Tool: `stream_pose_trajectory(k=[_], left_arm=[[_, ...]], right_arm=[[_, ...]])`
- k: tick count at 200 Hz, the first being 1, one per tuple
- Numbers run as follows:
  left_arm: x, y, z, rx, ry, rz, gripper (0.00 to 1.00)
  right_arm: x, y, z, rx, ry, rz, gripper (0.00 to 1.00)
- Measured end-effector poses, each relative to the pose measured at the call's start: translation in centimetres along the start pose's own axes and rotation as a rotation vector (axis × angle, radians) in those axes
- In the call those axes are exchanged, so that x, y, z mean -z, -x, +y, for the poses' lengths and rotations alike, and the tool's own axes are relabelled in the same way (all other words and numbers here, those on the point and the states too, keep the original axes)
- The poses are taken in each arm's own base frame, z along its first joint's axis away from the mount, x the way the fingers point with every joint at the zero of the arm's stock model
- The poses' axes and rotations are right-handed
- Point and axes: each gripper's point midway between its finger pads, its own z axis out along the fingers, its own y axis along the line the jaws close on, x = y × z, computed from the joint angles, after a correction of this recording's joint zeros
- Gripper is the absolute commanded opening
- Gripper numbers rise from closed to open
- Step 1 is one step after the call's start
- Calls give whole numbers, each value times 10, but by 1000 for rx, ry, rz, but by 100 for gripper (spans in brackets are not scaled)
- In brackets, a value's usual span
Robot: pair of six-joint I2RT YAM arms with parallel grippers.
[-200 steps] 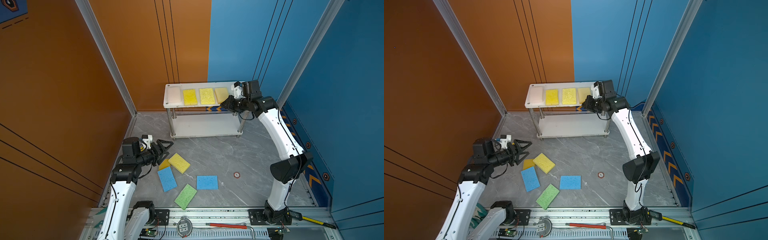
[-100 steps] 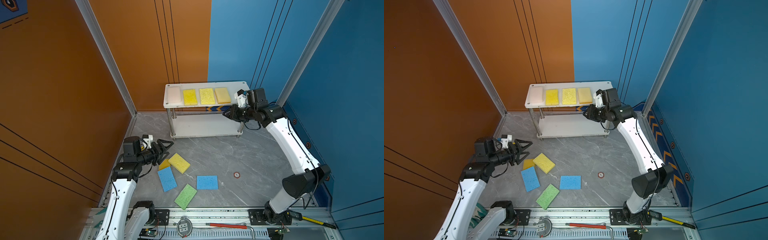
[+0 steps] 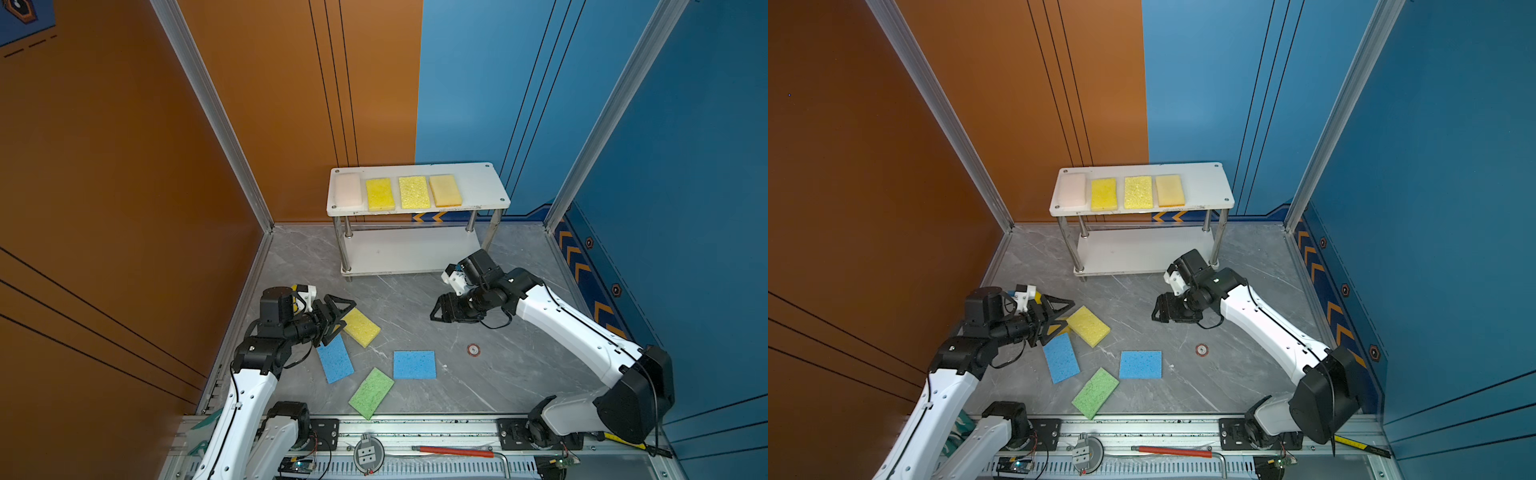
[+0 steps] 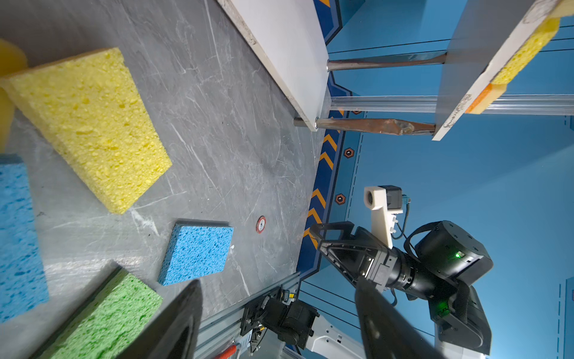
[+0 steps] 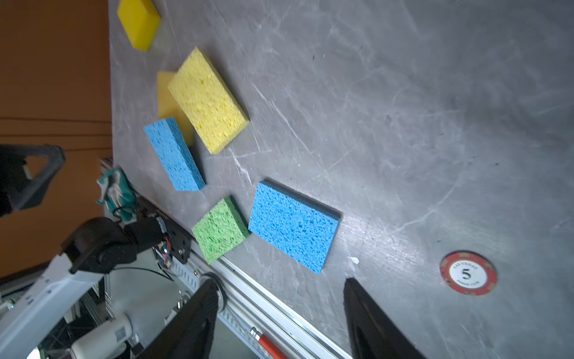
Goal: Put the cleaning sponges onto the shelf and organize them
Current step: 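Withdraw the right gripper from the shelf down toward the table sponges, then close the right gripper on the edge of the yellow cellulose sponge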
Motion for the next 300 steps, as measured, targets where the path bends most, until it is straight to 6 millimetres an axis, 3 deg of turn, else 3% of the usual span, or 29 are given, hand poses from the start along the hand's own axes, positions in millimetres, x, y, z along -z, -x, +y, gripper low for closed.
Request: stream_pose_trajectory(k=[44, 79, 99, 141, 166, 211, 258, 286, 300], left_arm=[[8, -4, 3, 3, 9, -35, 81], [17, -11, 7, 6, 19, -52, 81], [23, -17, 7, 7, 15, -60, 82], [30, -25, 11, 20, 17, -61, 82], [31, -25, 14, 34, 29, -60, 82], [28, -19, 19, 61, 49, -67, 82], [27, -15, 22, 82, 59, -67, 82], [28, -13, 22, 84, 55, -69, 82], [28, -13, 21, 84, 51, -68, 83]], right_arm=[[-73, -26, 47, 137, 59, 141, 68], [-131, -16, 67, 172, 72, 195, 69], [-152, -5, 76, 189, 78, 195, 69], [-166, 27, 89, 219, 101, 148, 69], [-179, 41, 83, 213, 97, 136, 68], [-207, 42, 62, 189, 66, 175, 66], [-210, 49, 67, 195, 74, 164, 62], [-216, 53, 68, 195, 77, 163, 56], [-218, 54, 68, 193, 75, 161, 48]])
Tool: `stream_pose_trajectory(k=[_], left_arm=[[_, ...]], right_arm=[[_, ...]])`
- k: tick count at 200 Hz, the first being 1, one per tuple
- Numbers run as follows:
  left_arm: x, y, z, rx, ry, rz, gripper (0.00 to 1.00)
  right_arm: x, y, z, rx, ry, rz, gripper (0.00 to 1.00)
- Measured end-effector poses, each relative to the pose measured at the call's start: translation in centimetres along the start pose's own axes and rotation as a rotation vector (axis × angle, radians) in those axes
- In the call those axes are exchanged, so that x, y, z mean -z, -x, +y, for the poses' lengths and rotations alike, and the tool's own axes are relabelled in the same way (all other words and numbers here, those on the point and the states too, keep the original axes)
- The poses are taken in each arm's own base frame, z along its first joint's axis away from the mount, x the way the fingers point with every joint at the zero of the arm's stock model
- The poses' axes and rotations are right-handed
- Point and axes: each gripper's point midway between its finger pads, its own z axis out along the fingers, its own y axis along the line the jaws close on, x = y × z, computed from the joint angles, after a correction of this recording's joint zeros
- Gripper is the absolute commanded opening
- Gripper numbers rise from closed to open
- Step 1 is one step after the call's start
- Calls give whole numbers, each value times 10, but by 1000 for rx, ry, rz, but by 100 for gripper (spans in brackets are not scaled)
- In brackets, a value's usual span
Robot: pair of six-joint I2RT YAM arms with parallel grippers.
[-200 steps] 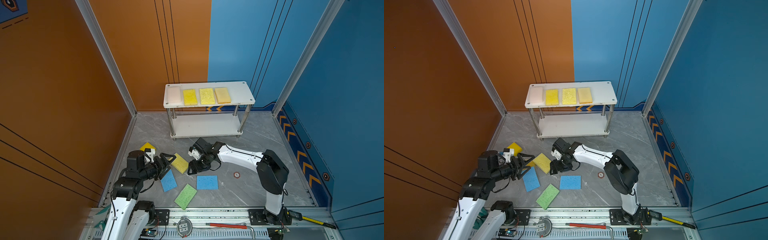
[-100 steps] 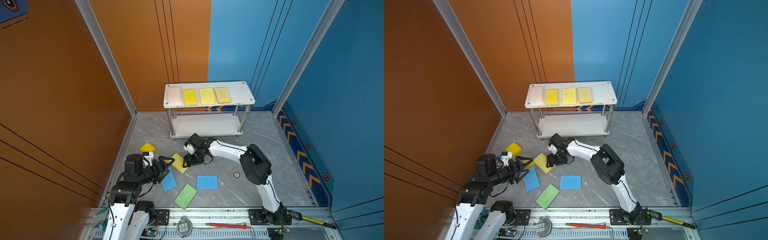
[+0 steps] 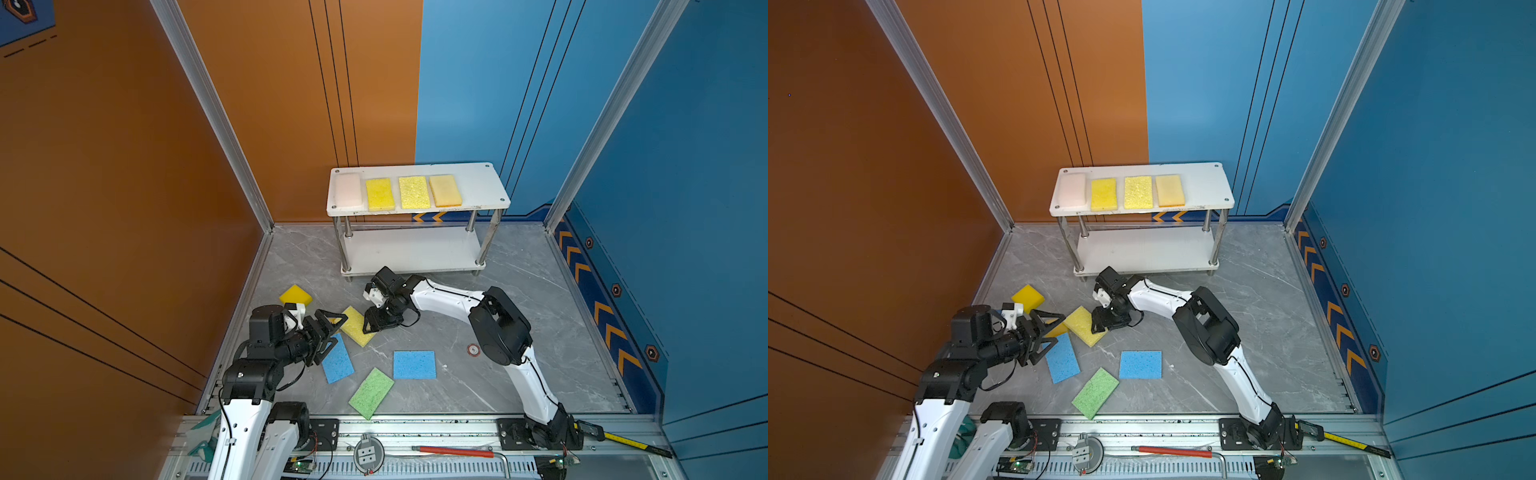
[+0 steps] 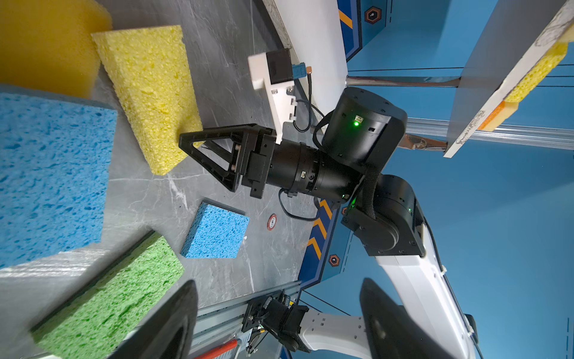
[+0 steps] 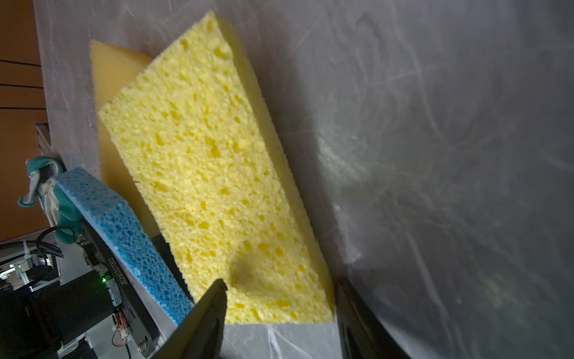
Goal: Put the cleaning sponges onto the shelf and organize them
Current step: 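Close the right gripper on the edge of the yellow cellulose sponge, then lift the yellow cellulose sponge upright with the right gripper while the left gripper approaches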
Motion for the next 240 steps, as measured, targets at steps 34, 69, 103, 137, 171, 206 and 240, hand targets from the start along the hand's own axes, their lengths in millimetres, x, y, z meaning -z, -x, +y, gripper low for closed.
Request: stream_pose_trajectory(k=[34, 69, 103, 137, 171, 206, 240], left_arm=[[1, 1, -1, 7, -7, -3, 83], [2, 2, -1, 10, -12, -3, 83], [1, 3, -1, 3, -10, -4, 84], [-2, 5, 2, 3, 5, 5, 85], [-6, 5, 2, -1, 13, 19, 85], [-19, -4, -16, -57, -28, 60, 85], [-50, -12, -43, -106, -101, 94, 85]], right_arm=[[-4, -1, -4, -8, -11, 5, 25], [-4, 0, -7, -5, -28, -3, 7], [1, -3, -9, -11, -42, -9, 0], [32, -8, -5, -29, -45, -45, 0], [101, -8, -3, -83, -13, -159, 0], [162, -18, -17, -169, 13, -266, 0], [202, -30, -18, -223, 56, -336, 0]])
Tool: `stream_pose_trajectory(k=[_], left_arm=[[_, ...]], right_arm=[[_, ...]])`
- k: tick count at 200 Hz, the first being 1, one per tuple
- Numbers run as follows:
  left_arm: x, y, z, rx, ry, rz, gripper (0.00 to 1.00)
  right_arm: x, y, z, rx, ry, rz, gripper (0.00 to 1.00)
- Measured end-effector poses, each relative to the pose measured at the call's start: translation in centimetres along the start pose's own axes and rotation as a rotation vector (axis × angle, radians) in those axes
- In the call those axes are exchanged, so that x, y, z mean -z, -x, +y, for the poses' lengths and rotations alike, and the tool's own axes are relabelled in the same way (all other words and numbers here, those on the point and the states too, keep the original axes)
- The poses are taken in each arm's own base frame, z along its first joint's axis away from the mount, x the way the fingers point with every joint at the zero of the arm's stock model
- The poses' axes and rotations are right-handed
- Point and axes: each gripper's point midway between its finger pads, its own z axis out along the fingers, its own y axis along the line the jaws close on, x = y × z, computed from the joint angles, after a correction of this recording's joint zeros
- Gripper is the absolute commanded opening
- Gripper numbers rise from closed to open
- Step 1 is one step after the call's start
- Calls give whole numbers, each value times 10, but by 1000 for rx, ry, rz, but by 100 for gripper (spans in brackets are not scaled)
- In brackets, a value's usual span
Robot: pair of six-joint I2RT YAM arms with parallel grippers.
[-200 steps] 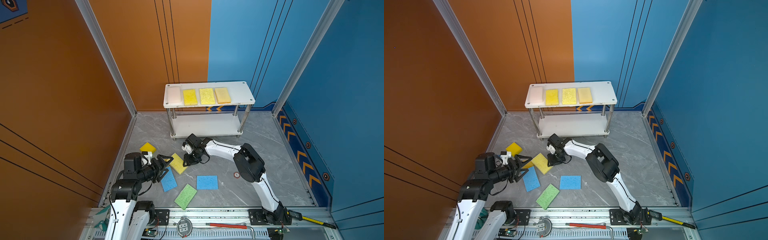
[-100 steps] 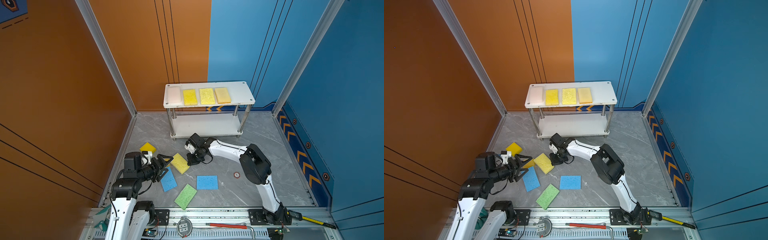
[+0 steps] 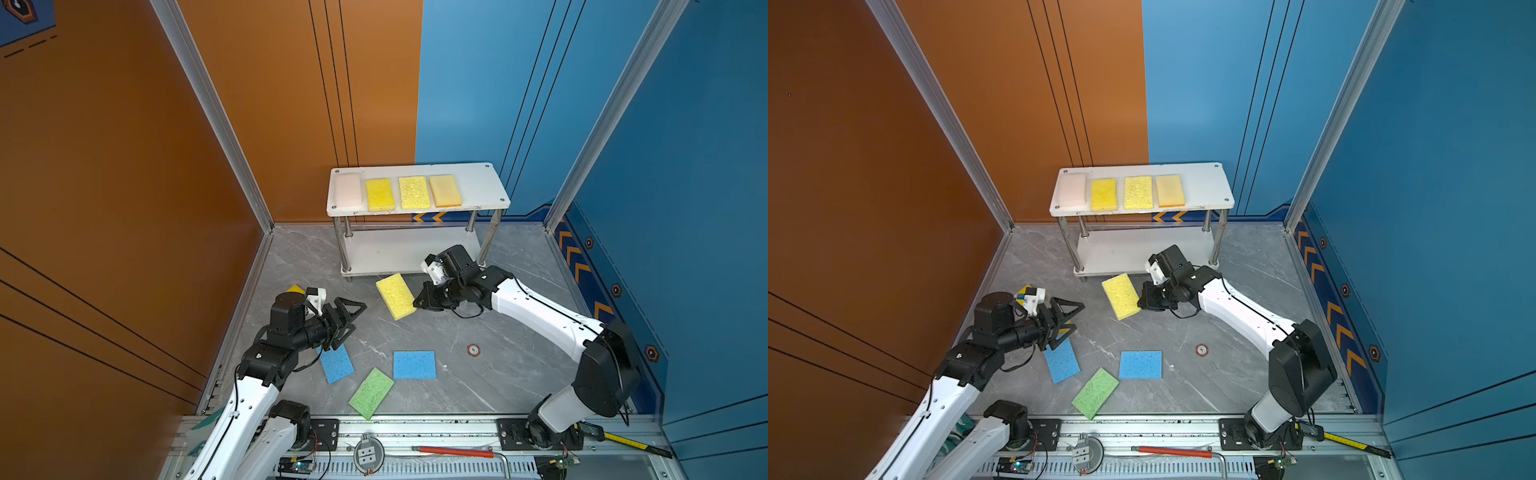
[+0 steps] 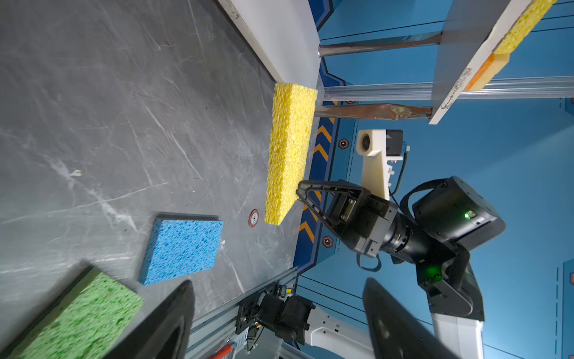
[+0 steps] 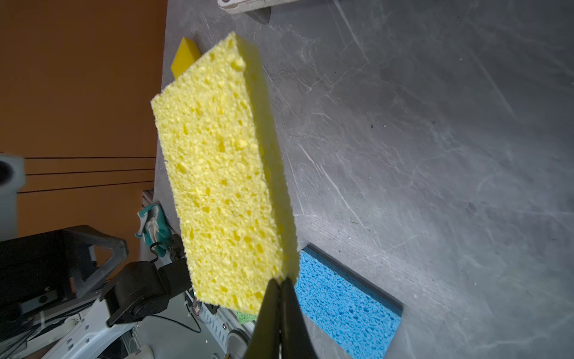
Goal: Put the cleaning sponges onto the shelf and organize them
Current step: 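Lift the yellow cellulose sponge upright with the right gripper while the left gripper approaches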
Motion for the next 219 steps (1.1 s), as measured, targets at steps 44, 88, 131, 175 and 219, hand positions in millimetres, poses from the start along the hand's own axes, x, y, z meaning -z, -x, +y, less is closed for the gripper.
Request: stream_pose_trajectory(k=[44, 88, 131, 175, 219], left_arm=[[-38, 5, -28, -69, -16, 24, 85], [-48, 19, -63, -128, -108, -21, 81], [-56, 20, -72, -138, -131, -23, 56], [-53, 23, -79, -144, -154, -44, 16], [-48, 25, -91, -144, -212, -65, 12]], right_arm=[[37, -2, 29, 8, 90, -49, 0], [46, -11, 44, 15, 115, -25, 0], [54, -20, 57, 34, 138, -18, 0], [56, -21, 59, 29, 140, -19, 6], [60, -19, 63, 5, 150, -20, 58]])
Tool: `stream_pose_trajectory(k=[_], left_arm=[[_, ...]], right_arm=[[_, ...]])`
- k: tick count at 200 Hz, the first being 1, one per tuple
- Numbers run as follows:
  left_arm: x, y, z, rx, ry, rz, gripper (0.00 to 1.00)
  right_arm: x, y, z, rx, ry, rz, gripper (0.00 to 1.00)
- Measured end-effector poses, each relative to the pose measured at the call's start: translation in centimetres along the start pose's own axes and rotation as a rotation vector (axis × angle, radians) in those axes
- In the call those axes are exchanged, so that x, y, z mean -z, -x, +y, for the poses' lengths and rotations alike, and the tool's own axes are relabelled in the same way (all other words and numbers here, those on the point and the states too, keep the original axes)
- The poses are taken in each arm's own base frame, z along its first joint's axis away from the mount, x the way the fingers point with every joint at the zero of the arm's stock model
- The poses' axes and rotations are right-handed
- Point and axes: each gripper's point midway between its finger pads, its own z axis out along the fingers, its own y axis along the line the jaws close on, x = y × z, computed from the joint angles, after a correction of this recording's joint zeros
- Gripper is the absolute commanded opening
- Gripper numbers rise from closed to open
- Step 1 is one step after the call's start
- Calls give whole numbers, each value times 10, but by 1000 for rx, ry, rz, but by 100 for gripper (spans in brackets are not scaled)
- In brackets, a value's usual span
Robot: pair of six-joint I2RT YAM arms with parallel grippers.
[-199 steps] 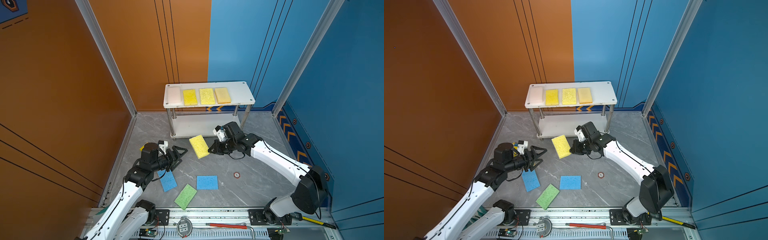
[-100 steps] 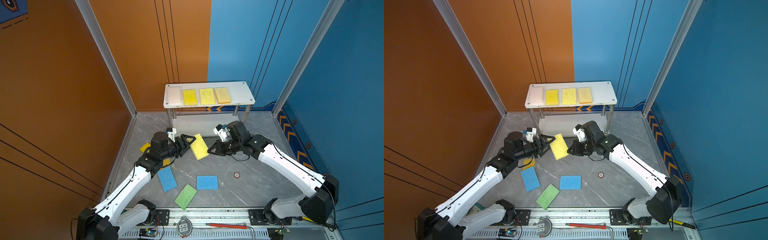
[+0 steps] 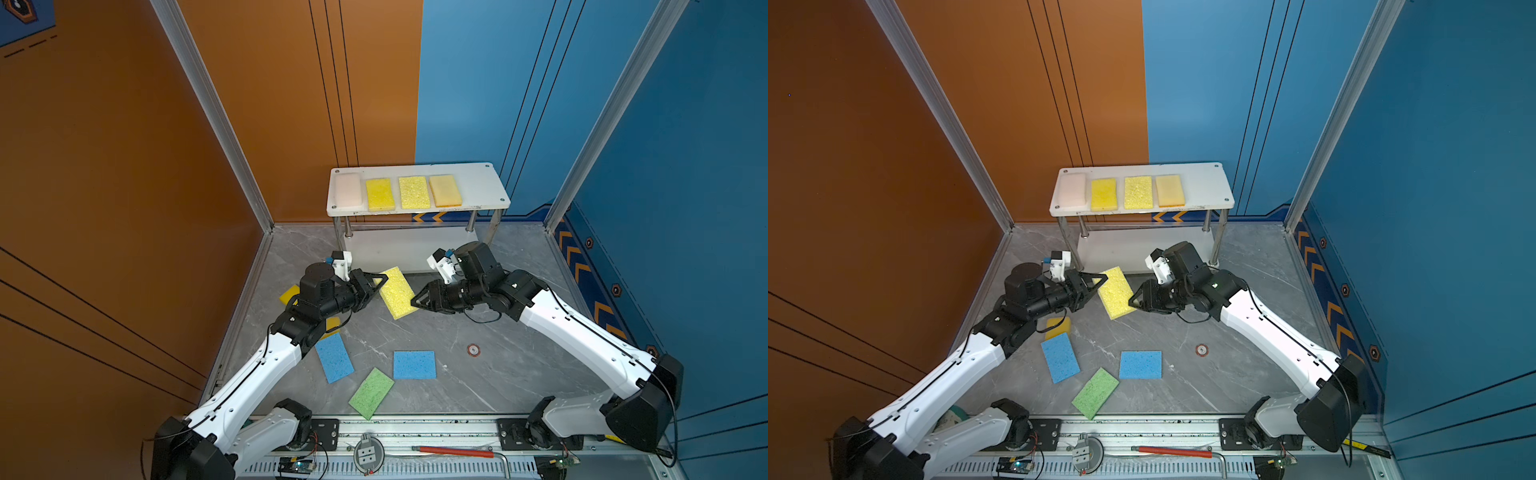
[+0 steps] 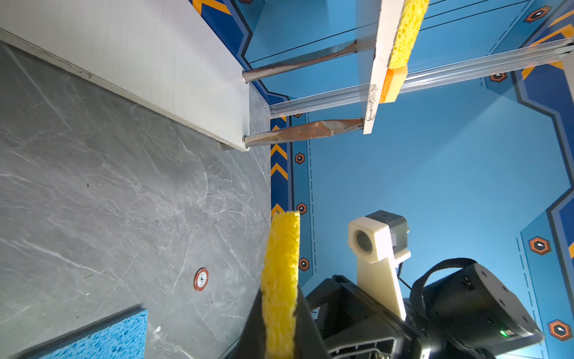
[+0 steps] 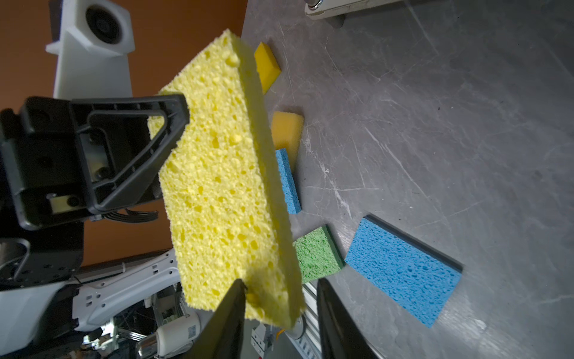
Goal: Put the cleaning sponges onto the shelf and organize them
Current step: 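Lift the yellow cellulose sponge upright with the right gripper while the left gripper approaches, then hold the yellow cellulose sponge up with the right gripper beside the open left gripper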
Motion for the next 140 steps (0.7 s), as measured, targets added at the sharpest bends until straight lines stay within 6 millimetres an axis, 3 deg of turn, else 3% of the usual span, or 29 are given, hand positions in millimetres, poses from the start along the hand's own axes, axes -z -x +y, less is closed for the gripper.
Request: stream_pose_trajectory(k=[89, 140], left_arm=[[3, 17, -24, 51, -120, -57, 12], [2, 24, -34, 63, -162, -72, 12]], right_arm=[[18, 21, 38, -83, 231, -45, 59], [23, 30, 46, -94, 284, -64, 43]])
